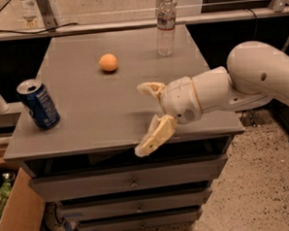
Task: Knock pepsi can over
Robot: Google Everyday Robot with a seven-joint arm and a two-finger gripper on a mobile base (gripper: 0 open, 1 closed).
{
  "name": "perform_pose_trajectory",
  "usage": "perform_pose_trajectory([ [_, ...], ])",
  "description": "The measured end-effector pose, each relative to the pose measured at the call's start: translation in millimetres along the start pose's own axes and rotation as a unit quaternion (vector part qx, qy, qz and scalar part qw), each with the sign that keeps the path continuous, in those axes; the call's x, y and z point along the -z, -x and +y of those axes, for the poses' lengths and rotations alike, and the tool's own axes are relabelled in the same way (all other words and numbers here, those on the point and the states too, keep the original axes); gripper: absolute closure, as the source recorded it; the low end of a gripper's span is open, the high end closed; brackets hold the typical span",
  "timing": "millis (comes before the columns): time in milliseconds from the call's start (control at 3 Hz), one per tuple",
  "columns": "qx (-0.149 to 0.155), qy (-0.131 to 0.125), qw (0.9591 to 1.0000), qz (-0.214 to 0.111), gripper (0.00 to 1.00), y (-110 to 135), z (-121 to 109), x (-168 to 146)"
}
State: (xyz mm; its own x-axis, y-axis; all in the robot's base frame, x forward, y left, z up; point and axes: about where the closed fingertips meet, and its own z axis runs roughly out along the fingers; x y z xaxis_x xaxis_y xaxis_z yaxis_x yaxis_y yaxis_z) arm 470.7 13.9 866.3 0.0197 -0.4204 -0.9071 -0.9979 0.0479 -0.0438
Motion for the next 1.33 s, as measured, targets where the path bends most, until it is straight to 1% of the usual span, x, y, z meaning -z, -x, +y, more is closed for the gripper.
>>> perform_pose_trajectory([
  [333, 0.006, -0.012, 0.9992, -0.037, 0.00, 17, -12, -39],
  [667, 0.019, -0.007, 0.9982, -0.056, 0.00, 34, -16, -83],
  [1000, 0.023, 0.011, 0.9969, -0.075, 0.00, 51, -15, -134],
  [1333, 0.018, 0.015, 0.9959, -0.087, 0.00, 68, -17, -174],
])
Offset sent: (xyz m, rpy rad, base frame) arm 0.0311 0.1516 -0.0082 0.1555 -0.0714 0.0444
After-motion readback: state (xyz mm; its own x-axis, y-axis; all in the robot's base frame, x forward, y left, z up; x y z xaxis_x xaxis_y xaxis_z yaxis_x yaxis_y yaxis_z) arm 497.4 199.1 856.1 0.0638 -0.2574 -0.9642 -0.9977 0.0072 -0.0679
